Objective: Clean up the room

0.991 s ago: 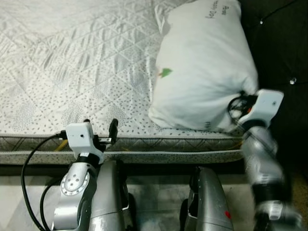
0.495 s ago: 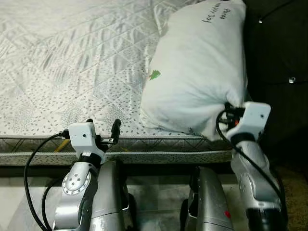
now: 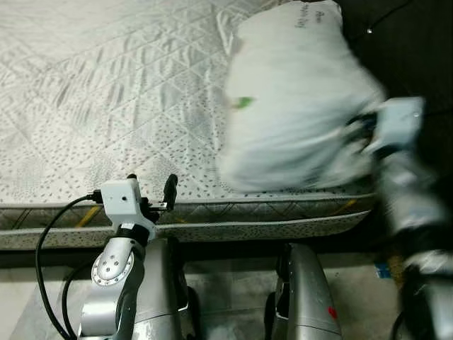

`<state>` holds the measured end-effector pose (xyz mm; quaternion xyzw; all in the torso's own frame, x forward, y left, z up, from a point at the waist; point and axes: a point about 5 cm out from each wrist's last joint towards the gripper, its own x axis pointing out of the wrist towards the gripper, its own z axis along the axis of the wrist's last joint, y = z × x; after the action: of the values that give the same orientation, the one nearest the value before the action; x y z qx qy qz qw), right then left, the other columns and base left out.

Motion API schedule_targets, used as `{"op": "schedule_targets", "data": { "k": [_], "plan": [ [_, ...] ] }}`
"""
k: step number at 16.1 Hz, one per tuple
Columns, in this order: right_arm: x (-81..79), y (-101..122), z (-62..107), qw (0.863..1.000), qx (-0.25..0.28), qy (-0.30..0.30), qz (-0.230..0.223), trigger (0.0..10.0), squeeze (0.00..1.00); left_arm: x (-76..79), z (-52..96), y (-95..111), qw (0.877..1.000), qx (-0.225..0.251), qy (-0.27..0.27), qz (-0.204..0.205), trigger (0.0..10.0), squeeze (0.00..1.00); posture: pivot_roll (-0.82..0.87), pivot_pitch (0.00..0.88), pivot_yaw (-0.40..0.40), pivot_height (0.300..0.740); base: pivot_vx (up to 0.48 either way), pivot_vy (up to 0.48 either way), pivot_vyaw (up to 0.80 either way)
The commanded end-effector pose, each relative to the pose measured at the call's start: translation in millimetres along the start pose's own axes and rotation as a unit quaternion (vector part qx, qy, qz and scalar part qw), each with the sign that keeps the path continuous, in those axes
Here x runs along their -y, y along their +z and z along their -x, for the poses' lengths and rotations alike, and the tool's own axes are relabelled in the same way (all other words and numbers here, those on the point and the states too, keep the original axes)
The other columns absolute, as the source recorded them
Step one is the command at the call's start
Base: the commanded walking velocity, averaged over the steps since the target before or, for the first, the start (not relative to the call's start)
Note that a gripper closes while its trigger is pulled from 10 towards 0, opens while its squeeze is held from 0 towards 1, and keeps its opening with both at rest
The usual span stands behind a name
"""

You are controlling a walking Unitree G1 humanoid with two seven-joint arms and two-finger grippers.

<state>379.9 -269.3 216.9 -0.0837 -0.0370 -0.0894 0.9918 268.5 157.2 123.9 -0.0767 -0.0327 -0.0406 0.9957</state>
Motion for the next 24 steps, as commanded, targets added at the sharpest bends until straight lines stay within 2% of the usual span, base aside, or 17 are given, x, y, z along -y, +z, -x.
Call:
{"op": "schedule_targets", "data": {
  "k": [1,2,5,8,9,12,15,17,18,19,20,21,22,23,24],
  "plan": [
    [32.7,34.6,-5.1,0.996,0.064,-0.061,0.002,0.0,0.00,-2.9,2.6,-1.4,1.000,-0.002,0.007,-0.001,10.0,0.00,0.12,0.175,0.004,0.522,0.000,0.000,0.00],
    [42.2,43.2,-7.6,0.995,0.070,-0.071,0.006,0.0,0.00,-3.4,2.5,-1.4,1.000,-0.002,0.007,-0.001,10.0,0.00,0.12,0.175,0.004,0.522,0.000,0.000,0.00],
    [49.4,55.7,-12.1,0.993,0.089,-0.079,0.012,0.0,0.00,-3.4,1.4,-0.5,1.000,-0.002,0.006,-0.003,10.0,0.00,0.11,0.182,0.001,0.522,0.000,0.000,0.00],
    [43.8,15.6,-2.9,0.996,0.052,-0.077,-0.002,0.0,0.00,-3.2,4.3,-1.4,1.000,-0.003,0.009,-0.001,10.0,0.00,0.12,0.188,-0.001,0.522,0.000,0.000,0.00],
    [39.0,-5.6,5.5,0.996,0.036,-0.077,-0.010,0.0,0.00,-3.1,5.7,-2.8,1.000,-0.006,0.010,0.000,10.0,0.00,0.12,0.188,-0.001,0.522,0.000,0.000,0.00],
    [27.6,-43.6,27.5,0.996,0.011,-0.086,-0.018,0.0,0.00,-4.2,5.3,-3.0,1.000,-0.010,0.004,-0.003,10.0,0.00,0.11,0.192,0.015,0.522,0.000,0.000,0.00],
    [12.7,-54.6,39.8,0.996,0.007,-0.083,-0.023,0.0,0.00,-1.8,1.5,-3.1,1.000,-0.011,-0.004,-0.003,10.0,0.00,0.10,0.190,0.022,0.522,0.000,0.000,0.00],
    [3.3,-53.8,38.3,0.997,0.005,-0.075,-0.031,0.0,0.00,0.2,0.6,-3.8,1.000,-0.012,-0.007,-0.003,10.0,0.00,0.10,0.187,0.021,0.522,0.000,0.000,0.00],
    [-11.9,-51.8,35.3,0.998,0.000,-0.049,-0.032,10.0,0.00,0.7,1.0,-4.3,1.000,-0.012,-0.006,-0.002,10.0,0.00,0.10,0.186,0.019,0.522,0.000,0.000,0.00],
    [-13.8,-51.6,35.0,0.998,-0.001,-0.046,-0.031,10.0,0.00,0.6,1.1,-4.3,1.000,-0.012,-0.006,-0.002,10.0,0.00,0.10,0.186,0.019,0.522,0.000,0.000,0.00],
    [-24.7,-48.8,34.5,0.999,0.006,-0.031,-0.034,10.0,0.79,0.3,1.4,-4.4,1.000,-0.012,-0.003,-0.002,10.0,0.00,0.11,0.185,0.009,0.522,0.000,0.000,0.00],
    [-40.1,-44.4,35.1,0.999,0.018,-0.008,-0.041,10.0,1.00,-0.3,2.8,-4.7,1.000,-0.011,0.001,-0.001,10.0,0.00,0.11,0.185,0.004,0.522,0.000,0.000,0.00],
    [-40.1,-44.4,35.1,0.999,0.018,-0.008,-0.041,10.0,1.00,-0.3,2.8,-4.7,1.000,-0.011,0.001,-0.001,10.0,0.00,0.11,0.185,0.004,0.522,0.000,0.000,0.00],
    [-54.1,-40.9,36.0,0.999,0.027,0.004,-0.039,10.0,1.00,-0.7,5.3,-5.8,1.000,-0.012,0.004,0.000,10.0,0.00,0.11,0.184,0.002,0.522,0.000,0.000,0.00],
    [-61.1,-38.1,37.2,0.999,0.036,0.006,-0.037,10.0,1.00,-0.7,6.6,-6.8,1.000,-0.013,0.005,0.001,10.0,0.00,0.11,0.185,0.002,0.522,0.000,0.000,0.00]
  ]
}}
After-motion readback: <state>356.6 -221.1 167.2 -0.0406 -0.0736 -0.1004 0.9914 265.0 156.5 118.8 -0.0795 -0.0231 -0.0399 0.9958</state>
